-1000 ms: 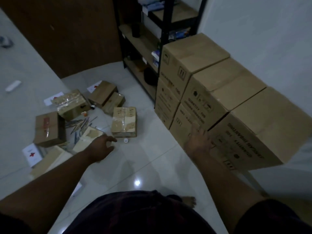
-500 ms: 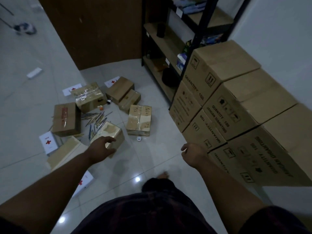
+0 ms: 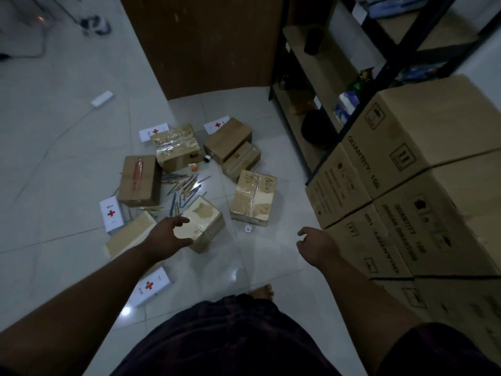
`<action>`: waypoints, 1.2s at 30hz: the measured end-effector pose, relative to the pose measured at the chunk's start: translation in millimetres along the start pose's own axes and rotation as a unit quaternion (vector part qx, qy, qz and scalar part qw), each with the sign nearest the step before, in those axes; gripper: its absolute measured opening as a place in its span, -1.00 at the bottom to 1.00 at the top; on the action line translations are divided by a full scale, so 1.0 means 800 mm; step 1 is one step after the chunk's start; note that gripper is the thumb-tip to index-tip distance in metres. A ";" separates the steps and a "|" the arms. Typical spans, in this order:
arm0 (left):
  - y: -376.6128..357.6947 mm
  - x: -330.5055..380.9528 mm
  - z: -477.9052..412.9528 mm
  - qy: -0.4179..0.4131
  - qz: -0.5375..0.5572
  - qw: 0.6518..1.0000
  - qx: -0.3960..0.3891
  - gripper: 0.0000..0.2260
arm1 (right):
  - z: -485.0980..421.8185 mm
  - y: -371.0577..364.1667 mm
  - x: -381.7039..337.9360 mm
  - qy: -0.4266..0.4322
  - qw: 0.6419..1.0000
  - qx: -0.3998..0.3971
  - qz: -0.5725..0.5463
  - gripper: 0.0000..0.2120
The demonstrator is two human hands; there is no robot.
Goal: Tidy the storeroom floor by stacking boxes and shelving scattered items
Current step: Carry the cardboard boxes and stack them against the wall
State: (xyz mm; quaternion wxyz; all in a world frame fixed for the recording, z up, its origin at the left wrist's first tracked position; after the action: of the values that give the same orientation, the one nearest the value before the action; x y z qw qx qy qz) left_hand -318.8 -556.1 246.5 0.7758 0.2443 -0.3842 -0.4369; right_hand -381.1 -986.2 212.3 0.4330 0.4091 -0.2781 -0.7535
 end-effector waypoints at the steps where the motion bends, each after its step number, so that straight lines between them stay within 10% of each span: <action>1: 0.005 -0.002 -0.006 0.013 0.007 1.000 0.005 -0.38 | -0.010 0.002 -0.012 0.009 1.000 0.000 -0.006 -0.71; 17: 0.029 -0.085 -0.124 0.104 0.073 0.986 -0.109 -0.42 | -0.138 -0.023 -0.163 -0.013 0.994 0.014 -0.110 -0.64; 28: -0.070 -0.219 -0.276 0.252 0.226 0.935 -0.104 -0.40 | -0.307 -0.204 -0.241 0.026 0.991 -0.077 -0.111 -0.58; 36: -0.234 -0.313 -0.394 0.339 0.327 0.880 -0.058 0.08 | -0.474 -0.392 -0.245 0.067 0.984 -0.131 -0.098 -0.30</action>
State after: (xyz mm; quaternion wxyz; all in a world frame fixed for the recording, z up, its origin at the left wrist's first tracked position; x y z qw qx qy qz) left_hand -236.2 -418.7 -167.9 0.9700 0.1928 -0.1303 -0.0705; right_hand -132.0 -691.0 -150.0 0.4242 0.4239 -0.1062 -0.7932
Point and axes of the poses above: each hand's wrist, its own z-axis away from the middle knuckle, its own y-axis out of the back of the hand, x = y × z, the point moved 7 cm from there along -z, towards the middle knuckle, and after that the axes turned 9 degrees about y, right-handed, at the moved point
